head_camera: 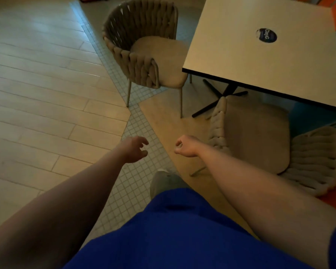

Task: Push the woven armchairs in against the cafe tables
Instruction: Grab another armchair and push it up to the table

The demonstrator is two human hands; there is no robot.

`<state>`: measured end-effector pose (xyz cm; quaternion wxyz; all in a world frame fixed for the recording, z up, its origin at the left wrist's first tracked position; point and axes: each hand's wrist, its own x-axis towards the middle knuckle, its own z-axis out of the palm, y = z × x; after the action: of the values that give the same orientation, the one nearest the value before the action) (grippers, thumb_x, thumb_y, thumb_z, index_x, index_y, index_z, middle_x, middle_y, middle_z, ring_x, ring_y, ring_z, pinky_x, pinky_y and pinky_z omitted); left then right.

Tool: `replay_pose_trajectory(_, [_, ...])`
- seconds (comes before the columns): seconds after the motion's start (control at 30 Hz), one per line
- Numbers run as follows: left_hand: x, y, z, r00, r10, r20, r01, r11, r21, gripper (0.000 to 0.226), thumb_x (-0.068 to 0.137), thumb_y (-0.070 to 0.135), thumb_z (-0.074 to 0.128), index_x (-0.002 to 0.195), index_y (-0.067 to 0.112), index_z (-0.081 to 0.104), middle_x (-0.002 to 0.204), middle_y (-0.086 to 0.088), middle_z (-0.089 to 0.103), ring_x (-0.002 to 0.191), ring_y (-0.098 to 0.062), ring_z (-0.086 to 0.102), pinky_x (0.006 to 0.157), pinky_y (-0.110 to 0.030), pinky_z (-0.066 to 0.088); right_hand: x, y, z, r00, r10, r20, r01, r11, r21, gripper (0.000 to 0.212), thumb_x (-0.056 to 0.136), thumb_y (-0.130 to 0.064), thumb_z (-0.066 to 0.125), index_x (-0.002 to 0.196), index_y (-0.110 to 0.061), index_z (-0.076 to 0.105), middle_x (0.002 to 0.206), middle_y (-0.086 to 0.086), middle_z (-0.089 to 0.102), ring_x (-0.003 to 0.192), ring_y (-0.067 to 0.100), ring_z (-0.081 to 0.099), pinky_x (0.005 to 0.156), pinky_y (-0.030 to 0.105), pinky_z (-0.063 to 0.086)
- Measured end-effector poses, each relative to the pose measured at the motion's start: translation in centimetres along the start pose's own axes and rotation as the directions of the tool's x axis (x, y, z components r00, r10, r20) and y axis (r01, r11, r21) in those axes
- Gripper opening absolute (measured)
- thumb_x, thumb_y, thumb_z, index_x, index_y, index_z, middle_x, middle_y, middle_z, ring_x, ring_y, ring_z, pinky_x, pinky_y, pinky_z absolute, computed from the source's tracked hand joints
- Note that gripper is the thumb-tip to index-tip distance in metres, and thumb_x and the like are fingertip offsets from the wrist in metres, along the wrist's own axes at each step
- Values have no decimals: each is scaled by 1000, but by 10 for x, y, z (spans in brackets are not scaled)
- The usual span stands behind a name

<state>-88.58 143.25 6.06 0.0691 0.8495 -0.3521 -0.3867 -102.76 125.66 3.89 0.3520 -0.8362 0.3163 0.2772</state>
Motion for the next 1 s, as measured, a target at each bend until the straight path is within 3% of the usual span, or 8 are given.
replay_pose_trajectory(0.3, [115, -94, -133, 997, 30, 64, -32, 999, 30, 48, 94, 24, 65, 141, 19, 52, 136, -8, 59, 119, -23, 60, 105, -41, 49, 137, -106, -43, 999, 51, 14, -52, 996, 77, 43, 97, -32, 59, 133, -9, 59, 134, 11, 61, 120, 26, 58, 97, 34, 48])
replay_pose_trajectory(0.43, [154, -145, -203, 994, -2, 108, -3, 999, 47, 48, 94, 24, 65, 140, 19, 53, 135, -7, 59, 114, -21, 61, 102, -36, 50, 193, -156, -71, 994, 106, 33, -110, 984, 143, 49, 96, -32, 59, 132, 0, 58, 138, 17, 58, 125, 32, 57, 104, 43, 48])
replay_pose_trajectory(0.6, [211, -206, -295, 997, -4, 75, -2, 997, 80, 45, 93, 27, 67, 136, 22, 56, 131, -6, 62, 109, -20, 63, 94, -31, 51, 259, -229, -112, 991, 134, -10, -129, 968, 216, 49, 93, -31, 61, 129, 3, 59, 136, 23, 57, 124, 37, 55, 103, 49, 48])
replay_pose_trajectory(0.77, [280, -250, -380, 994, 78, 70, -88, 985, 146, 44, 91, 26, 69, 134, 21, 59, 128, -7, 64, 103, -21, 67, 93, -33, 53, 327, -294, -141, 979, 191, -65, -159, 929, 334, 46, 94, -36, 61, 125, -3, 65, 132, 17, 62, 120, 30, 59, 101, 41, 50])
replay_pose_trajectory(1.0, [390, -318, -520, 963, 240, 122, -266, 921, 285, 42, 92, 27, 69, 133, 23, 60, 129, -6, 64, 104, -20, 67, 96, -35, 53, 423, -399, -159, 922, 360, -141, -226, 798, 559, 45, 96, -33, 60, 124, 1, 64, 130, 22, 62, 117, 32, 60, 97, 40, 50])
